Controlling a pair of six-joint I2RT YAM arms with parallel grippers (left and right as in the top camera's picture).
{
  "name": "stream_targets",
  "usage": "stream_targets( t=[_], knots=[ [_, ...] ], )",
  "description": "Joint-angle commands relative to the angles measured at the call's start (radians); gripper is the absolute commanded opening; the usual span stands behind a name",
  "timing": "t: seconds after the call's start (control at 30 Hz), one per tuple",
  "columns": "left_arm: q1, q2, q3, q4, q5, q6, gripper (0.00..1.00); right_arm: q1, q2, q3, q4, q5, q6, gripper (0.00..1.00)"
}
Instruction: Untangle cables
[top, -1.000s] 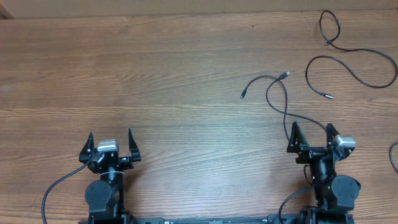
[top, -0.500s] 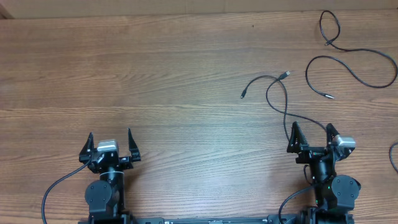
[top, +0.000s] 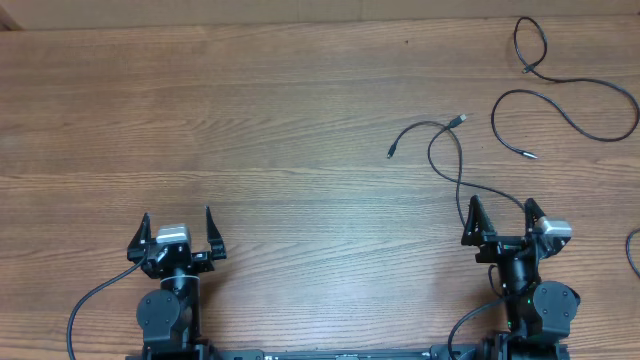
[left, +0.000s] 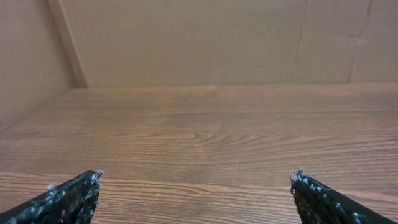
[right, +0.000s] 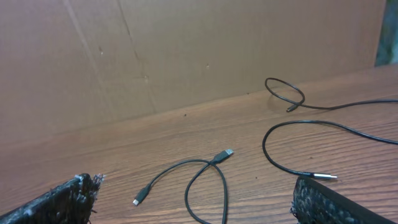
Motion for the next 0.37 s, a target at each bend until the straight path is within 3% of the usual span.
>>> stream_targets(
  t=[0.0, 0.33],
  knots=[
    [0.006, -0.010, -0.004, 0.002, -0.013, 0.012, 1.00, -0.002, -0.008, -0.010, 0.005, 0.003, -0.001, 1.00],
    [0.006, -0.010, -0.004, 0.002, -0.013, 0.012, 1.00, -0.002, -0.007, -0.011, 0.005, 0.003, -0.001, 1.00]
  ],
)
